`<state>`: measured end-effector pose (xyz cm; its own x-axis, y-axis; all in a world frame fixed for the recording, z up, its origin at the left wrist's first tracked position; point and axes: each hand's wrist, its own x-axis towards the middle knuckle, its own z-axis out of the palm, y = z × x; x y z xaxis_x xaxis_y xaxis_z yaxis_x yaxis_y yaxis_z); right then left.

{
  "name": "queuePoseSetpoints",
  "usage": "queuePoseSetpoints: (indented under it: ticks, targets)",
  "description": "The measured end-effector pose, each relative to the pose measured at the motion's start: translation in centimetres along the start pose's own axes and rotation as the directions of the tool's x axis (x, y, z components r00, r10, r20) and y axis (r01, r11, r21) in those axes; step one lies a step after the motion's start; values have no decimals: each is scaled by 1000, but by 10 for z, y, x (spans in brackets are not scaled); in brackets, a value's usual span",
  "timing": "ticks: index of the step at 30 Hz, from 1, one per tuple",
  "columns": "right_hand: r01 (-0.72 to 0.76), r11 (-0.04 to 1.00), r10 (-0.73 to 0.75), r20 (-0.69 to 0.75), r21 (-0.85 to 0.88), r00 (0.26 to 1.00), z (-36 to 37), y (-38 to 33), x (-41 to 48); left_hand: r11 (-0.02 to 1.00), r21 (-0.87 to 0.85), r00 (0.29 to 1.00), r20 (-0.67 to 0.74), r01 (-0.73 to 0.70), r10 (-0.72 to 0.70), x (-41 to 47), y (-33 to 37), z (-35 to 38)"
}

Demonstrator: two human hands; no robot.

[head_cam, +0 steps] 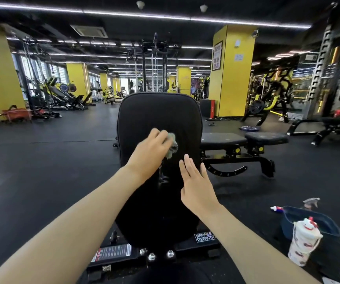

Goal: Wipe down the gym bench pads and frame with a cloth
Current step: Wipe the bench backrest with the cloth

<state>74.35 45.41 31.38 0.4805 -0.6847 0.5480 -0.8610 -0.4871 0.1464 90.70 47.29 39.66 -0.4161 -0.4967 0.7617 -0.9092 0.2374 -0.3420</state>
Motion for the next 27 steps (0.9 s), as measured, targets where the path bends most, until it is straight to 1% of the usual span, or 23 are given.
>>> queuePoseSetpoints:
  ticks: [1, 2, 3, 4, 5, 7, 8, 9, 11, 13, 15, 16, 18, 22, 24, 26, 27]
  targets:
    - [5, 1000, -5, 18, 3, 1000, -1, 0, 0, 997, -17, 996, 48, -81, 82, -1, -2, -2]
    - [-1, 1000, 1, 19, -2, 1000, -2, 1, 1, 992, -44, 990, 73, -122, 125, 1, -6, -6]
    - [-9, 1000, 9, 11, -1, 1000, -4, 1, 1, 991, -78, 991, 66, -111, 116, 5, -10, -12]
    - [-10, 1000, 10, 22, 11, 1000, -6, 0, 1, 992, -116, 998, 24, -56, 59, 10, -16, -19]
    - [-9, 1000, 7, 52, 27, 999, -7, 0, 0, 988, -154, 999, -40, 26, -33, 15, -23, -26]
    - [-12, 999, 7, 100, 49, 995, -11, 1, 0, 953, -220, 959, -145, 207, -241, 21, -35, -36]
    - [-16, 998, 10, 103, 55, 995, -13, 1, 0, 941, -220, 943, -157, 258, -295, 21, -39, -36]
    - [-22, 998, 15, 107, 66, 994, -15, 1, 1, 944, -202, 946, -142, 260, -290, 19, -40, -32]
    - [-48, 995, 34, 147, 93, 988, -19, 1, 1, 977, -154, 986, -54, 151, -160, 8, -33, -18]
    - [-69, 994, 53, 174, 86, 983, -22, -2, 1, 990, -134, 998, 51, 44, -37, -6, -19, -5]
    - [-88, 992, 70, 194, 88, 978, -25, -5, 3, 991, -123, 990, 139, 48, -31, -16, -8, 1]
    - [-104, 991, 84, 202, 88, 976, -25, -6, 3, 992, -117, 987, 154, 56, -38, -17, -5, 1]
    - [-116, 991, 99, 199, 74, 975, -25, -8, 3, 994, -104, 988, 149, 47, -31, -17, -5, 1]
    - [-86, 996, 80, 143, 36, 986, -21, -8, 1, 993, -108, 992, 127, 38, -24, -15, -7, 1]
    - [-74, 997, 72, 109, 18, 991, -17, -7, -1, 989, -143, 990, 143, 41, -20, -13, -6, -2]
    - [-58, 998, 57, 87, 5, 995, -15, -7, -1, 968, -248, 975, 222, 40, 16, -9, -11, -9]
    - [-51, 999, 51, 80, 1, 995, -16, -8, 1, 954, -296, 973, 231, 51, 19, -5, -12, -14]
